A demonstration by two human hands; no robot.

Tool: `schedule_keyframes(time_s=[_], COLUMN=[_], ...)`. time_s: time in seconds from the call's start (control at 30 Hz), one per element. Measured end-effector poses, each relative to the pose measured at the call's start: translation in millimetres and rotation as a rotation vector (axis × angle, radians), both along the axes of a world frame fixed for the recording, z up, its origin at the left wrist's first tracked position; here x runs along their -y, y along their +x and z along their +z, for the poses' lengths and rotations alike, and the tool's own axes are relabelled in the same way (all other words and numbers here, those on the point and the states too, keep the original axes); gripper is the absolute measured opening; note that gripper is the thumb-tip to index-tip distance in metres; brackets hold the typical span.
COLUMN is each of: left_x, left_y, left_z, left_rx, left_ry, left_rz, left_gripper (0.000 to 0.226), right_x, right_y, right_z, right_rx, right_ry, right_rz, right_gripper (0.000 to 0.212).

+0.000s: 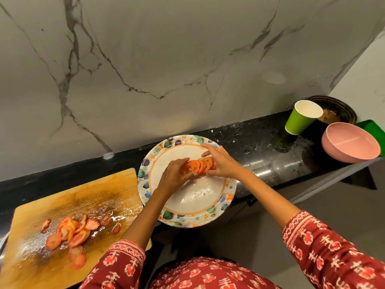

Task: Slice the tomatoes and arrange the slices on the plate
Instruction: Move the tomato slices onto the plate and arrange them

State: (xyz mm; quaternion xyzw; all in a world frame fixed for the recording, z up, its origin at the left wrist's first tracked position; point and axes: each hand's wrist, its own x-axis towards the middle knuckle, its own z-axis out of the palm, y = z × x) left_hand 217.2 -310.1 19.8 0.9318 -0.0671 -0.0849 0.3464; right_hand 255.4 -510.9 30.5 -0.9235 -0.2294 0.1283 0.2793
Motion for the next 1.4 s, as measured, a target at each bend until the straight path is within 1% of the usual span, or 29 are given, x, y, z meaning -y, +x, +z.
schedule_keyframes(time_s=[0.1,0.27,0.4,0.5,0.6,0.8,0.97,1.1,1.17,1.23,1.3,1.4], left_x=[-0.4,6.2,13.2,13.7,13.8,16.9,19.8,22.5,23.5,25.0,28.0,38.3], left_y=[0.9,4.5,11.7,16.8,16.3,12.5,10.3,9.3,9.4,10.1,11.9,18.0], left_z=[-4.2,-2.0,1.3,-0.2,-2.8,-4.3,-2.2,-4.0,-4.0,-2.3,0.1,7.7], left_rx=[-0.001,0.011,0.000,-0.028,-0.007,0.018,0.021,0.025,0.030,0.034,0.035,0.036], left_ry=[-0.006,0.047,0.133,0.168,0.183,0.183,0.193,0.192,0.202,0.207,0.199,0.169], left_rz=[0.016,0.001,-0.057,-0.076,-0.082,-0.046,-0.014,0.025,0.036,0.032,-0.005,-0.083], left_gripper=[0.063,0.083,0.090,0.088,0.086,0.081,0.079,0.078,0.079,0.081,0.085,0.084], right_x=[5.8,3.5,-0.5,4.2,4.0,2.5,1.3,0.9,3.7,9.7,20.8,41.2], right_y=[2.0,2.6,3.2,5.0,4.5,4.8,7.5,8.5,9.0,8.9,8.2,6.7], right_z=[-1.8,2.4,3.2,3.9,5.2,1.9,0.8,0.3,-0.9,-0.2,1.9,2.0], right_rx=[-0.019,-0.051,-0.051,-0.018,-0.010,0.000,-0.021,-0.030,-0.021,-0.011,0.015,0.021], right_ry=[-0.007,-0.057,-0.075,-0.058,-0.066,-0.044,-0.068,-0.044,-0.036,-0.009,0.036,0.075], right_rz=[-0.008,0.022,0.040,0.049,0.075,0.075,0.093,0.066,0.059,0.046,-0.002,-0.084], right_gripper=[0.093,0.096,0.094,0.093,0.095,0.090,0.095,0.092,0.095,0.104,0.110,0.111])
